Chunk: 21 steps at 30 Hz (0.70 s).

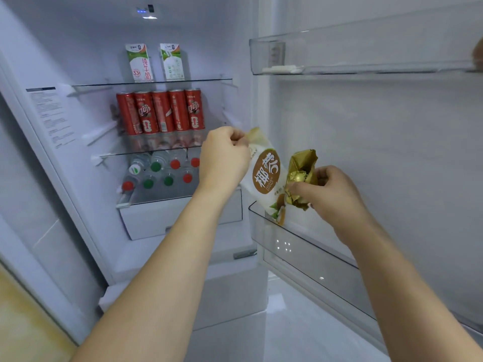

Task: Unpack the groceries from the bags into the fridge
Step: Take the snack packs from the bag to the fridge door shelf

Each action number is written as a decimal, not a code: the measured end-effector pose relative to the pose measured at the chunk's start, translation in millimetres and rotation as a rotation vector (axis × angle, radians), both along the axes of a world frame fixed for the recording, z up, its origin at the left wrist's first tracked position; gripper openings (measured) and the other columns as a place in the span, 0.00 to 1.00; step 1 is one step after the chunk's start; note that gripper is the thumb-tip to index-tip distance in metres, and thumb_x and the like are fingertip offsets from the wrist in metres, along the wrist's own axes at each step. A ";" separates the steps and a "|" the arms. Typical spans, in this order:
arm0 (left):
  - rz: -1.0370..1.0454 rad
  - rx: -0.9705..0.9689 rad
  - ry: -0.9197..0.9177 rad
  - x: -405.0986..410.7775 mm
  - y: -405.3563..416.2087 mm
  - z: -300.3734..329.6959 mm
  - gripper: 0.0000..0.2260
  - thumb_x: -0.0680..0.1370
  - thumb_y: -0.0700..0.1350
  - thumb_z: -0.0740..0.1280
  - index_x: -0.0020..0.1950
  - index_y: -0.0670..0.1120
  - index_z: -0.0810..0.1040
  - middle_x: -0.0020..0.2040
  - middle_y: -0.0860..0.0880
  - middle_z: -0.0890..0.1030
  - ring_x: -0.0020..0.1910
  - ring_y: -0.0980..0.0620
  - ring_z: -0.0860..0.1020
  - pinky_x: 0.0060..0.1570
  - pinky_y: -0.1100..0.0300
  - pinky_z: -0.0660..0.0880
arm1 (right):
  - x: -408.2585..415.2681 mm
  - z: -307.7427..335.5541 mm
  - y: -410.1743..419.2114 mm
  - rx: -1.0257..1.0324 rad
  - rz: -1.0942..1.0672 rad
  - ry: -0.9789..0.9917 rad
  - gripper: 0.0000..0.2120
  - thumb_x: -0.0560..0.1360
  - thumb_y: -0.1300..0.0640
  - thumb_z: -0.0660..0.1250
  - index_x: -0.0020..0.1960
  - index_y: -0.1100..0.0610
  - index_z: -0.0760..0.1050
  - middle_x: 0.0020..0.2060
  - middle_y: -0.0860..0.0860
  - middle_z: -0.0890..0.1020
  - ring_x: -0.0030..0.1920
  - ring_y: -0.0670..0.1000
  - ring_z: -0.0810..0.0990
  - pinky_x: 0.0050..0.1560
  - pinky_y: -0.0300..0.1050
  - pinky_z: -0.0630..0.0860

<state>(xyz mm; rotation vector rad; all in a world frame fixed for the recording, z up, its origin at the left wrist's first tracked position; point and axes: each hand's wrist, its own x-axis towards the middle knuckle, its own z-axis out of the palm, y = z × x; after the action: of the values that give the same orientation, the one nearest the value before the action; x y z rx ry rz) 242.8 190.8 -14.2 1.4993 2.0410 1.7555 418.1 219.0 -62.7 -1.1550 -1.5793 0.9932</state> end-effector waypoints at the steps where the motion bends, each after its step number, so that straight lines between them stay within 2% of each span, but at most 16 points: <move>1: -0.015 -0.017 -0.016 0.6 4.3 -2.8 0.07 0.78 0.43 0.65 0.44 0.47 0.82 0.37 0.54 0.80 0.37 0.56 0.78 0.38 0.59 0.74 | 0.5 -0.6 2.0 -0.007 -0.002 -0.009 0.17 0.68 0.54 0.76 0.53 0.54 0.73 0.44 0.48 0.81 0.43 0.48 0.81 0.38 0.42 0.74; 5: -0.039 -0.071 0.002 3.2 18.8 -13.5 0.08 0.78 0.41 0.64 0.43 0.46 0.82 0.34 0.55 0.78 0.34 0.56 0.75 0.34 0.61 0.72 | 0.1 -6.3 10.1 -0.034 -0.031 -0.085 0.16 0.66 0.52 0.76 0.49 0.52 0.73 0.43 0.48 0.81 0.44 0.49 0.81 0.46 0.51 0.79; 8: -0.065 -0.115 -0.002 2.8 26.6 -20.3 0.08 0.78 0.41 0.64 0.43 0.46 0.81 0.35 0.54 0.78 0.35 0.55 0.76 0.35 0.58 0.75 | -2.1 -9.7 13.2 -0.044 -0.033 -0.128 0.15 0.67 0.52 0.76 0.48 0.52 0.73 0.42 0.47 0.80 0.43 0.48 0.80 0.41 0.46 0.76; 10: -0.080 -0.148 0.011 1.7 30.8 -24.5 0.08 0.78 0.41 0.64 0.43 0.47 0.81 0.36 0.54 0.79 0.38 0.53 0.77 0.34 0.60 0.71 | -3.4 -12.4 14.6 -0.050 -0.028 -0.169 0.14 0.67 0.53 0.75 0.47 0.53 0.73 0.41 0.48 0.80 0.41 0.47 0.79 0.39 0.45 0.74; 15: -0.106 -0.224 0.029 -1.5 39.8 -36.2 0.07 0.79 0.43 0.65 0.46 0.46 0.82 0.41 0.50 0.81 0.41 0.50 0.79 0.39 0.60 0.71 | -4.0 -20.0 17.8 -0.065 -0.035 -0.345 0.13 0.67 0.52 0.74 0.45 0.53 0.72 0.40 0.49 0.80 0.42 0.50 0.80 0.45 0.51 0.79; 21: -0.122 -0.270 0.074 -4.1 48.2 -49.5 0.06 0.79 0.45 0.65 0.47 0.47 0.82 0.40 0.54 0.80 0.42 0.52 0.78 0.38 0.61 0.70 | -9.2 -25.3 18.9 -0.078 -0.018 -0.539 0.11 0.67 0.53 0.72 0.45 0.56 0.74 0.39 0.51 0.78 0.40 0.51 0.78 0.38 0.46 0.73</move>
<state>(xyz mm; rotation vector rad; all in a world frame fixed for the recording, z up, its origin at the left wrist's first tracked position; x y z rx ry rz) 238.8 239.0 -63.7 1.5841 2.0704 1.3377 408.9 237.9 -88.0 -1.5797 -1.9523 0.7717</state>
